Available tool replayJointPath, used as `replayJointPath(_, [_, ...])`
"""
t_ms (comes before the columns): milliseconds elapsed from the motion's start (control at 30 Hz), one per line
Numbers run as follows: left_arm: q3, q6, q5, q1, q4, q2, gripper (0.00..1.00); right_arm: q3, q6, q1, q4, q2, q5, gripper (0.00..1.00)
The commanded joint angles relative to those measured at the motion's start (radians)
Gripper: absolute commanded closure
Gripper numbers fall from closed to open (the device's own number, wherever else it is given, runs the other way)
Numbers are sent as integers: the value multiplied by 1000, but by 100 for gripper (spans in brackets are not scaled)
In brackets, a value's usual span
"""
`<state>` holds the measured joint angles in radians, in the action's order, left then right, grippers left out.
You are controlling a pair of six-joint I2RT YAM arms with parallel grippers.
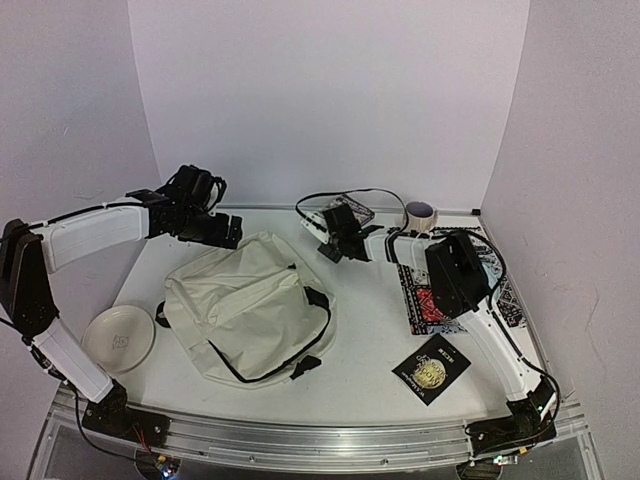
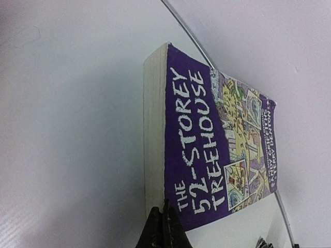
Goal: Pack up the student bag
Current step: Adjust the book at the corner of the board.
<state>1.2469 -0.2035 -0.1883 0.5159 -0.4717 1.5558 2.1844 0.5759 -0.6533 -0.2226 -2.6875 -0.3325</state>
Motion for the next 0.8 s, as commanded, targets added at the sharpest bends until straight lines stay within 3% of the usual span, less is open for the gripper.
replayJointPath(0, [-4,21,-13,-7,22,-41,1,-131,-99,65,136,84,32,100])
replayJointPath(233, [-7,24,-10,-7,27,-50,1,-212,-181,65,205,176,28,100])
replayJointPath(367, [-10,26,-10,-7,31,-59,1,-330,-255,65,253,264,105,100])
replayJointPath(633, [-13,25,0,-6,36,-76,1,-626,-313,4,247,472,160,100])
replayJointPath(767, [-18,24,1,-6,40,-94,1,-712,-338,-5,168,578,173,97])
